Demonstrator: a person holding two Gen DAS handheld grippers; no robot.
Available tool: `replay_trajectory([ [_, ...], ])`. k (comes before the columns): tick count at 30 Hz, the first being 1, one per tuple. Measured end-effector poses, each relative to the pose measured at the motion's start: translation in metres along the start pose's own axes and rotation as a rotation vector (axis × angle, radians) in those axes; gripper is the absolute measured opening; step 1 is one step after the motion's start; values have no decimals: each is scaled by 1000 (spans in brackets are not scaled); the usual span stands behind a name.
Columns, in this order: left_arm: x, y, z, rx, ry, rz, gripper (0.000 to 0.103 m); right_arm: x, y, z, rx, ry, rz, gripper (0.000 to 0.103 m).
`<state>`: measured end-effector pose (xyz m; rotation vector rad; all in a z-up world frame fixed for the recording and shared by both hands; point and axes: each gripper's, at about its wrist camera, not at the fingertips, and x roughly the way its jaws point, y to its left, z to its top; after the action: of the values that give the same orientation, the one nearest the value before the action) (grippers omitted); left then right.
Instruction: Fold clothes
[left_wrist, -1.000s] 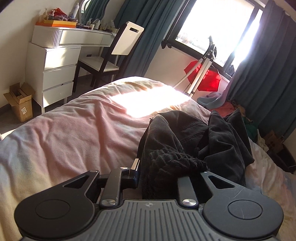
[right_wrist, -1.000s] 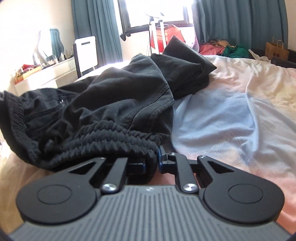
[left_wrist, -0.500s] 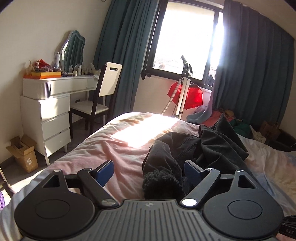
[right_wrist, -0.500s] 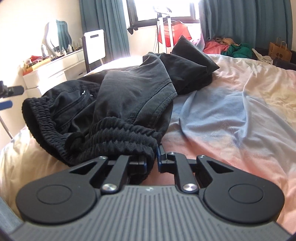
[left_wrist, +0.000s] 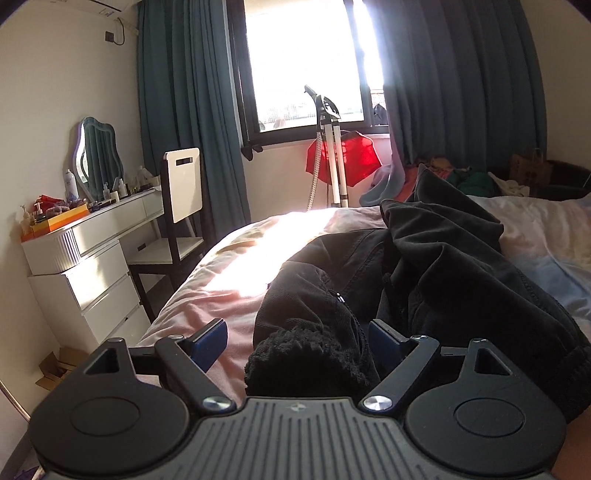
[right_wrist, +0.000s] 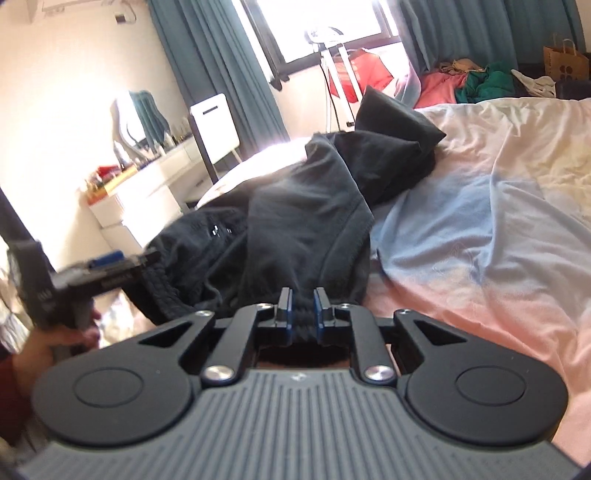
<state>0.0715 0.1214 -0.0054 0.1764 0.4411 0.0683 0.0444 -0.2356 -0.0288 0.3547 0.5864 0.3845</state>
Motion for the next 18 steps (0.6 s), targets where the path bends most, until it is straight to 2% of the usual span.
replay_trajectory([
  [1, 4, -2, -2, 11, 6, 9, 85, 0, -5, 1, 35, -12, -2, 17],
  [2, 8, -3, -2, 13, 15, 13, 85, 2, -10, 1, 69, -19, -17, 22],
  [3, 13, -4, -3, 15, 26, 18, 85, 6, -14, 1, 97, -18, -45, 37],
  [4, 17, -5, -4, 18, 40, 26, 85, 12, -18, -1, 116, -8, -85, 45],
  [5, 22, -5, -4, 18, 53, 32, 84, 19, -22, -4, 128, 5, -121, 62],
  [6, 25, -6, -5, 16, 63, 35, 84, 25, -25, -6, 140, 14, -142, 68],
  [9, 31, -5, -8, 9, 76, 35, 76, 41, -36, -12, 216, 51, -112, 68],
  [10, 33, -5, -9, 7, 79, 34, 71, 47, -39, -13, 240, 62, -91, 68],
  [12, 35, -4, -10, -2, 85, 33, 69, 59, -41, -14, 264, 65, -77, 68],
  [15, 38, 3, -12, -40, 95, 31, 61, 76, -44, -15, 290, 66, -71, 68],
  [18, 42, 19, -11, -136, 125, 22, 46, 94, -49, -19, 308, 88, -79, 68],
])
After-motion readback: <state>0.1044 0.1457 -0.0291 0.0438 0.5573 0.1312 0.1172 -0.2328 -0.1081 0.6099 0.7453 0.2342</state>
